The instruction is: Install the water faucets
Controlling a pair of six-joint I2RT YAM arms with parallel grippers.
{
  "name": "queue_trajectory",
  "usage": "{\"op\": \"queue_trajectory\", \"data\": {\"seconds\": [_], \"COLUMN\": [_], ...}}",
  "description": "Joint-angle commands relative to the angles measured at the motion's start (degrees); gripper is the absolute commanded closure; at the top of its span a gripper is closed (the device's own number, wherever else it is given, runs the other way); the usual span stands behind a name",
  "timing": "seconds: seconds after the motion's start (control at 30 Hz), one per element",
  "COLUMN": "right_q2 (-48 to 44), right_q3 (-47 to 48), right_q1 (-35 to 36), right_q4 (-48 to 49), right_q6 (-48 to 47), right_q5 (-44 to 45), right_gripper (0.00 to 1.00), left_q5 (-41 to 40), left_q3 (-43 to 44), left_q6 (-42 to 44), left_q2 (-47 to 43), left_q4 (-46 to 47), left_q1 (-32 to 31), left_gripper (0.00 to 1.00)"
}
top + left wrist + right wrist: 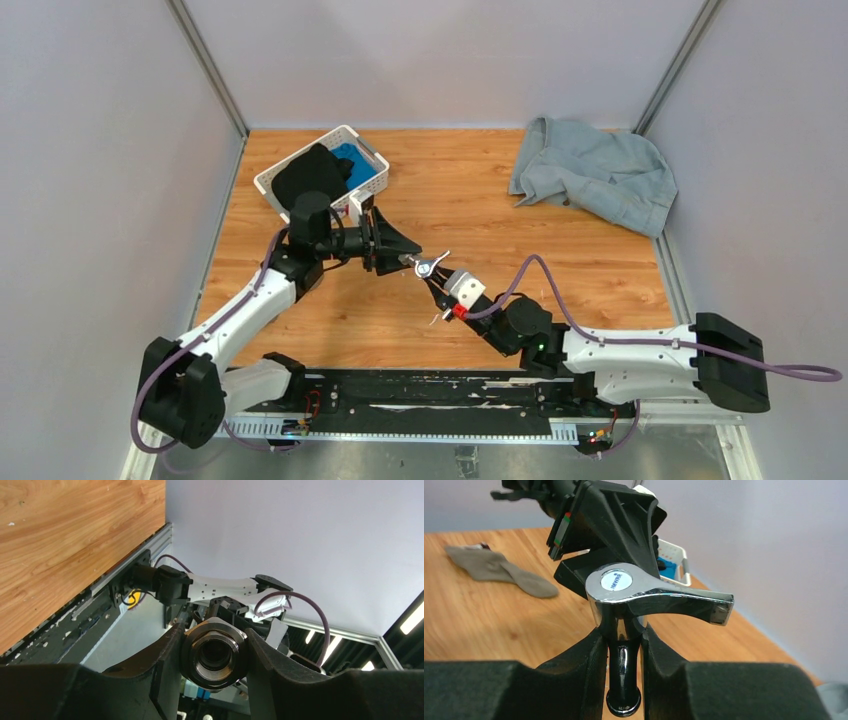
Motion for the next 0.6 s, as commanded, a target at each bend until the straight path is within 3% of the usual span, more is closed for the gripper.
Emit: {"op": "queue_trajectory", "data": {"seconds": [0.0,0.2,0.43,0.5,0.57], "right_q2": [-1.34,-3.98,-9.48,-11.15,-12.91], "right_q3": [2.08,1.42,-0.06,-0.77,-1.67], "right_q1": [-0.44,-0.94,-5.55,-8.38,-10.31], "right_q4": [1.88,-0.94,-7.91,-9.59,-10.45], "right_q6": [23.85,46.45,70.49,77.69,80.8], "right_q5": [2.89,8.86,8.82,6.19,3.82], "right_gripper": [1.0,1.0,1.0,0.89,0.67], "left_q5": [-4.75,-8.3,-13.53,-14.22,-15.19], "left_q3": [-1.02,-2.9,-3.55,-3.42,-3.43], "left_q6": [-1.09,-1.13,3.97,5.44,5.62], "left_q2": [-3.34,-5.56,-7.02,-6.86,-6.84], "left_q4": [5.76,8.37,8.64,8.64,8.88], "left_q1": [0.33,0.33,0.33,0.33,0.33], "left_gripper": [1.0,1.0,1.0,1.0,1.0]}}
